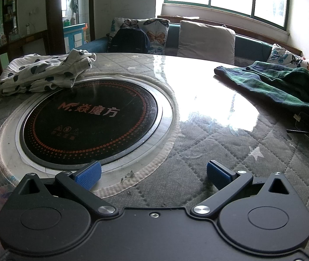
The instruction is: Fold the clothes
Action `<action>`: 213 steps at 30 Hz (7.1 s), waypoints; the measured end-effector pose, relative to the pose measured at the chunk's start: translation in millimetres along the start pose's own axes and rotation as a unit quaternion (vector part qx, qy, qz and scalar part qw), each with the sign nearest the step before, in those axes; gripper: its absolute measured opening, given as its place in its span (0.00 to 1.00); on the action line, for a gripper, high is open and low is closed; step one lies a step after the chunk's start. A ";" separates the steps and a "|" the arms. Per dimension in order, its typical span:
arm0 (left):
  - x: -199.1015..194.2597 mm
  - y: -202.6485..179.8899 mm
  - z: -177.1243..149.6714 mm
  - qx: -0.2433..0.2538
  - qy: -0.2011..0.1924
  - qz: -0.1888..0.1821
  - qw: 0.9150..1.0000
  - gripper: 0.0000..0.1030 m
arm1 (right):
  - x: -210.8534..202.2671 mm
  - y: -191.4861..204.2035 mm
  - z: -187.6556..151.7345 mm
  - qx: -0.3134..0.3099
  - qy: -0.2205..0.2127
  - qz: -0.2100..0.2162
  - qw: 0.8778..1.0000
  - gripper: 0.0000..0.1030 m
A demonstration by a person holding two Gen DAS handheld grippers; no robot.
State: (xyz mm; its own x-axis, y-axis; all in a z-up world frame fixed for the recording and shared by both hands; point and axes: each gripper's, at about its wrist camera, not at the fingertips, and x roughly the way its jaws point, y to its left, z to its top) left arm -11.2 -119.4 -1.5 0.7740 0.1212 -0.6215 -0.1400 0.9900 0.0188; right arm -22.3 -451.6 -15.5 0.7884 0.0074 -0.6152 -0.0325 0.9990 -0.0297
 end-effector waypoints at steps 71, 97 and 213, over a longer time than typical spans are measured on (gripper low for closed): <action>0.2 0.2 -0.1 0.000 0.000 0.000 1.000 1.00 | 0.1 0.3 0.0 0.000 0.000 0.000 1.000 1.00; 0.2 0.5 0.0 0.000 0.000 0.000 1.000 1.00 | 0.2 0.3 0.0 0.000 0.000 0.000 1.000 1.00; 0.5 0.8 0.4 -0.001 0.000 -0.001 1.000 1.00 | -1.4 18.3 24.3 0.078 0.130 -0.071 0.986 1.00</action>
State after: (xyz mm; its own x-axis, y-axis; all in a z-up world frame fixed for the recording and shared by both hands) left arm -10.7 -118.6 -1.5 0.7740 0.1197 -0.6218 -0.1401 0.9900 0.0162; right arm -9.1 -432.2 3.9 0.5928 -0.1243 -0.7957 0.1782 0.9838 -0.0210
